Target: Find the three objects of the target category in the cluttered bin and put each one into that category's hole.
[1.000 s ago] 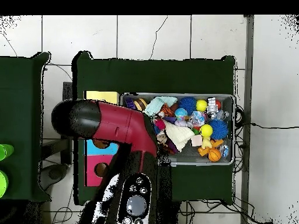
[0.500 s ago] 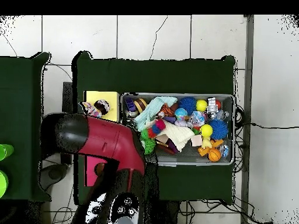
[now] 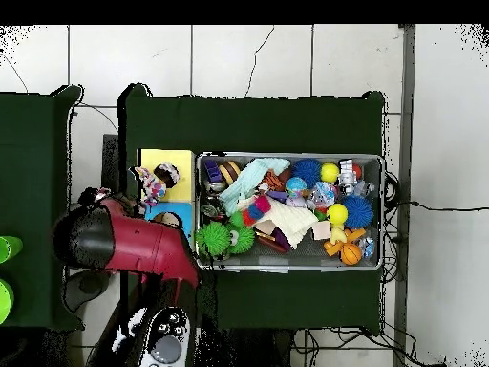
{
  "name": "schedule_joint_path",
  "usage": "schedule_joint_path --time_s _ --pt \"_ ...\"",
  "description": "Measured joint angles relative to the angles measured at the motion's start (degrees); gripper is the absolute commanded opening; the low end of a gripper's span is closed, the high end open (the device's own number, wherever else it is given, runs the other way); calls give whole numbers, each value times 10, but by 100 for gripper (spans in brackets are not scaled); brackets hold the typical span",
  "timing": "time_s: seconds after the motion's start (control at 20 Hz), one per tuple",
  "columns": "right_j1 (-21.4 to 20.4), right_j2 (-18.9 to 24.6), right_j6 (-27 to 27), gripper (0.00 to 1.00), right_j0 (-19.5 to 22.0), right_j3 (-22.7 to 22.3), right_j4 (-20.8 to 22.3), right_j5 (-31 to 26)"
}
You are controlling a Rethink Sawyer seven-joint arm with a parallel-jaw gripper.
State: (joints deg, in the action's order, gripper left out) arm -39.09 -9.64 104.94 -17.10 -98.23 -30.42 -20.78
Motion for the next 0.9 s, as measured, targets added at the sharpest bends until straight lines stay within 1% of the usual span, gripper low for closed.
schedule_joint_path --time_s 0.25,0.35,0.45,0.55,0.65,0.7,0.85,0.9 --pt "36 1 1 0 -16 1 -1 51" --pt "63 -7 1 0 -35 2 -1 55" --pt "72 -13 1 0 -44 4 -1 53" --pt "93 -37 1 0 -73 8 1 29" --pt "98 -49 1 0 -85 10 6 8" --pt "100 -63 1 0 -96 12 17 -28" --pt "98 -77 1 0 -102 15 30 -75" --pt "95 -85 1 0 -102 18 37 -109"
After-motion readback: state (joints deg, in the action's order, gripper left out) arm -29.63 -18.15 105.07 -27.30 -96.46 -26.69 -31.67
